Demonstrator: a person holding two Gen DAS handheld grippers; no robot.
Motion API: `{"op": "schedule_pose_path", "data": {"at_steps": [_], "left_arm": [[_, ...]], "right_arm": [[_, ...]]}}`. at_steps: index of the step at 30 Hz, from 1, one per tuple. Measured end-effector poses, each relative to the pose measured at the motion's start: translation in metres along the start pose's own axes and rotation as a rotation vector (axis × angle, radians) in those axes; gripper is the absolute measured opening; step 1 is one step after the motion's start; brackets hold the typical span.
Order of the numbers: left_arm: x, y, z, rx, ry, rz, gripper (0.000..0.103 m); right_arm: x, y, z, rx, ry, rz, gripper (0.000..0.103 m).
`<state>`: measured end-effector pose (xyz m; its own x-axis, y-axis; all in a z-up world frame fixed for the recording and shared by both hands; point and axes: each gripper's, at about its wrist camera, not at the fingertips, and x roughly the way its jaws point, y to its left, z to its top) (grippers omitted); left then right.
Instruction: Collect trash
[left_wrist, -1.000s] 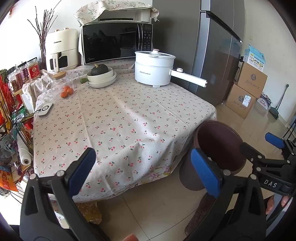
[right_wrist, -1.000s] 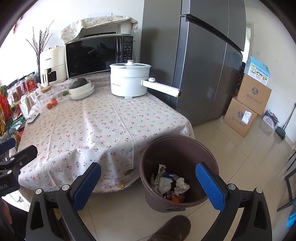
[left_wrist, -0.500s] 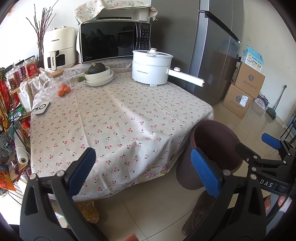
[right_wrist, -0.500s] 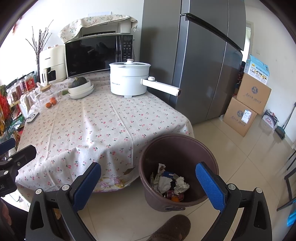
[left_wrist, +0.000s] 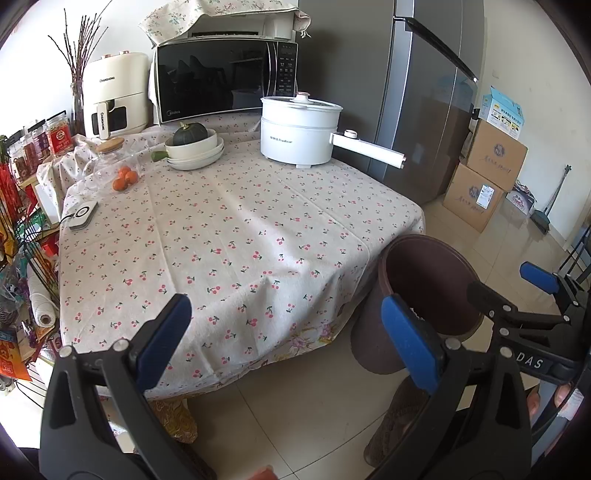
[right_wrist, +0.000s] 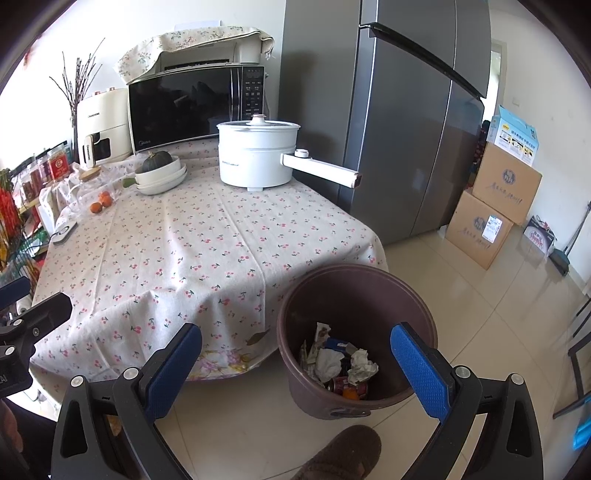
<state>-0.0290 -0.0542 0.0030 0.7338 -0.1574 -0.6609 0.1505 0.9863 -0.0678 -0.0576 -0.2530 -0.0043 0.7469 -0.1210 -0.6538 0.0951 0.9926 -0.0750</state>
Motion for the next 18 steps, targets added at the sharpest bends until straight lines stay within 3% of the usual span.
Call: {"op": "schedule_pose_path", "data": {"at_steps": [18], "left_arm": [[0.0001, -0.0020, -0.0010, 0.003, 0.002, 0.003, 0.102]], "right_arm": [[-0.0006, 0.0012, -0.0003, 0.001, 0.004, -0.003, 0.103]]}}
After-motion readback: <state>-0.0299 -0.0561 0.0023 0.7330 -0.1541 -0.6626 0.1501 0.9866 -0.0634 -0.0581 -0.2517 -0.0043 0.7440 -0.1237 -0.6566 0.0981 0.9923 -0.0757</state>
